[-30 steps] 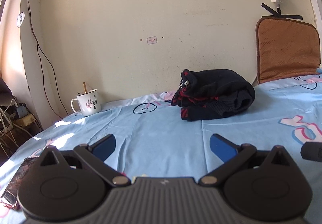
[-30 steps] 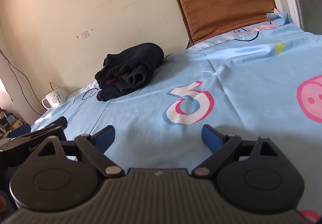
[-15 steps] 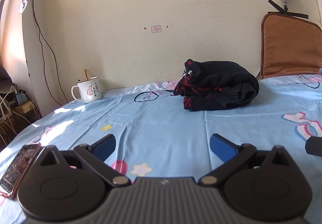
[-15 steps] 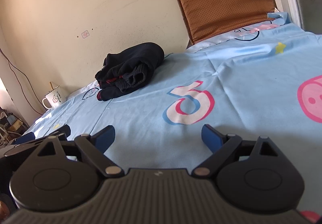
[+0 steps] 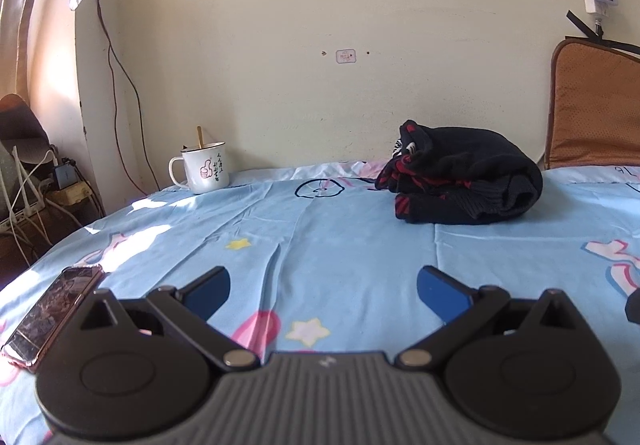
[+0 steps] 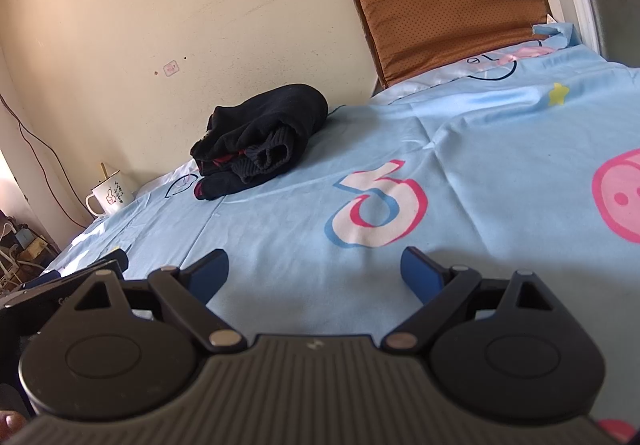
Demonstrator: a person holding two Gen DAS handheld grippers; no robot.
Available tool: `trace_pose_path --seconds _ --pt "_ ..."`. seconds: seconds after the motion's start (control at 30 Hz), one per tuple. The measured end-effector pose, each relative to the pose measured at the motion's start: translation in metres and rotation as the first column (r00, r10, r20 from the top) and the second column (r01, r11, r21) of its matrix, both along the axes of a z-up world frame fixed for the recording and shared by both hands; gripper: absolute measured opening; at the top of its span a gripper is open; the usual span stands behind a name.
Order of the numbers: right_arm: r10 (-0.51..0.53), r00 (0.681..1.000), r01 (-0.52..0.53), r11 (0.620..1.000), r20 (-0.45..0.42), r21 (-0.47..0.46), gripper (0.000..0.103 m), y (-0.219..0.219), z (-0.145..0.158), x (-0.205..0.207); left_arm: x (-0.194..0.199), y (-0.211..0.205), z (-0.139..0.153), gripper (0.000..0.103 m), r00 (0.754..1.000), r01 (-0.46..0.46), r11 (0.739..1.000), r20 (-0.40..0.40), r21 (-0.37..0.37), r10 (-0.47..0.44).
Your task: Fold small clothes
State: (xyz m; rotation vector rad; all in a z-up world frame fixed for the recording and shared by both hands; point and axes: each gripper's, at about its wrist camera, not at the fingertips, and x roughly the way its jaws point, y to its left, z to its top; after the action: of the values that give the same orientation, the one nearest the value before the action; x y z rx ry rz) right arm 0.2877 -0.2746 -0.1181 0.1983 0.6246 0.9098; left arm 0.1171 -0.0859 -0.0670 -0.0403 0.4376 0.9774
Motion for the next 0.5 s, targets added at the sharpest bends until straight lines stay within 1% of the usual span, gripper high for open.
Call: trace_pose_path --seconds 0.07,0.17,0.3,0.37,0.4,0.5 --pt "0.001 1.0 -0.001 1.0 0.002 -0.003 0.095 0.0001 0.0001 -0.0003 -0.0018 0.0007 0.0008 0.103 1.0 -0.014 1.0 0.014 -0.011 0.014" --pt "0.005 1.0 -0.005 1.0 0.0 0.0 0.095 -0.0002 0.0 0.0004 -0.0024 -0.0014 0.0017 0.103 0.999 -0.037 0.999 0.024 0.009 0.037" --pt "0.005 1.0 -0.005 1.0 0.001 -0.001 0.095 -0.0002 0.0001 0.0008 -0.0063 -0.0026 0.0033 0.103 0.999 -0.035 0.999 0.032 0.018 0.034" --pt "0.005 1.0 -0.005 1.0 0.001 -0.002 0.095 -0.0003 0.0001 0.0006 -0.0049 -0.0006 0.003 0.103 1.0 -0.019 1.0 0.007 0.007 0.019" --pt "0.006 1.0 -0.006 1.0 0.0 -0.001 0.095 -0.0001 0.0001 0.0009 -0.0023 -0.0006 0.0022 0.103 1.0 -0.008 1.0 -0.019 0.004 0.008" --pt "0.006 1.0 -0.006 1.0 0.0 -0.001 0.095 -0.0002 0.0001 0.0007 0.0037 -0.0029 0.0 0.103 0.998 0.012 1.0 -0.062 0.012 -0.011"
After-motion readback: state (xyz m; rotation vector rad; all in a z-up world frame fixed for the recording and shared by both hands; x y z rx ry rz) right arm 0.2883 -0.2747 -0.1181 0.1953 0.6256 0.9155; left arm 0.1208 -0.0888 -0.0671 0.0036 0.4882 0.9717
